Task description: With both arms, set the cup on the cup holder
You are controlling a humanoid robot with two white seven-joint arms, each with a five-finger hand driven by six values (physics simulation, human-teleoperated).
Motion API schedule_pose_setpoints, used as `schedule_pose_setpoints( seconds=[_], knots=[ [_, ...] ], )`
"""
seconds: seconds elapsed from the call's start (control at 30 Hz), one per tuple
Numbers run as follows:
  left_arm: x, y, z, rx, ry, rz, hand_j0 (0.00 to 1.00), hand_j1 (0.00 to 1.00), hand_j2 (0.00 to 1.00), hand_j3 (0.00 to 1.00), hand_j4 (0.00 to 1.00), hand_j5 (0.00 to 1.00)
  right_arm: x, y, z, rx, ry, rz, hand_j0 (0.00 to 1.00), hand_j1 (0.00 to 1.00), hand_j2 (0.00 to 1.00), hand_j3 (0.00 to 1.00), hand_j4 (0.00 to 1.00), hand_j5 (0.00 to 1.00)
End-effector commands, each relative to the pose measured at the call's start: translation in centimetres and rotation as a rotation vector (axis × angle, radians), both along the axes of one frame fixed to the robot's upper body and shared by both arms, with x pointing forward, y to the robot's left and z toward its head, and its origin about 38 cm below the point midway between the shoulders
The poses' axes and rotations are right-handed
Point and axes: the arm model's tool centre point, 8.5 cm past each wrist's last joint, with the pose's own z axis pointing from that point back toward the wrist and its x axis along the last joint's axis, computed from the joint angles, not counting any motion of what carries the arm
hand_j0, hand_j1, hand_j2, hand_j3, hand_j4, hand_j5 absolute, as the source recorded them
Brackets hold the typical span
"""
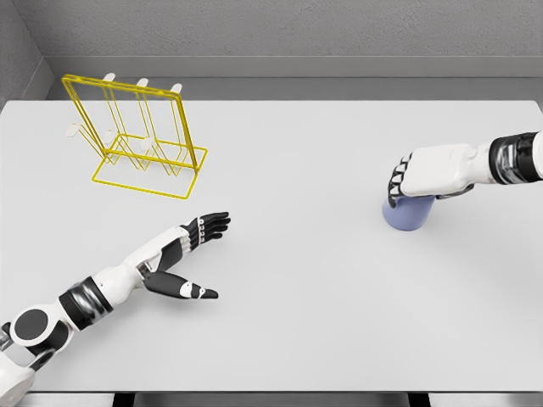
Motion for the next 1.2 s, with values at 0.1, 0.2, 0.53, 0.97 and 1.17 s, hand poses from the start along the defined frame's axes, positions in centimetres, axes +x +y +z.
schedule_pose_setpoints(
  seconds=[0.1, 0.2, 0.53, 0.97, 1.17],
  knots=[
    [0.0, -0.2, 0.0, -0.010, 0.000, 0.001, 1.00, 1.00, 1.00, 1.00, 1.00, 1.00, -0.2, 0.0, 0.7, 0.006, -0.014, 0.004, 0.64, 0.64, 0.64, 0.64, 0.64, 0.64],
    [0.0, -0.1, 0.0, -0.007, 0.002, 0.001, 1.00, 1.00, 1.00, 1.00, 1.00, 1.00, -0.4, 0.1, 1.4, 0.008, -0.026, 0.015, 0.64, 0.64, 0.64, 0.64, 0.64, 0.64],
    [0.1, -0.1, 0.2, -0.009, -0.006, 0.000, 1.00, 1.00, 1.00, 1.00, 1.00, 1.00, -3.0, 2.2, 4.4, 0.028, -0.103, 0.126, 0.56, 0.56, 0.56, 0.56, 0.56, 0.56],
    [0.2, -0.4, 0.3, -0.026, -0.013, 0.004, 1.00, 1.00, 1.00, 1.00, 1.00, 1.00, -3.7, 5.8, 4.8, 0.108, -0.082, 0.213, 0.56, 0.56, 0.56, 0.56, 0.56, 0.56],
    [0.4, -0.4, 0.4, -0.024, -0.017, 0.005, 1.00, 1.00, 1.00, 1.00, 1.00, 1.00, -3.8, 8.6, 4.9, 0.165, -0.064, 0.271, 0.57, 0.57, 0.57, 0.57, 0.57, 0.57]
  ],
)
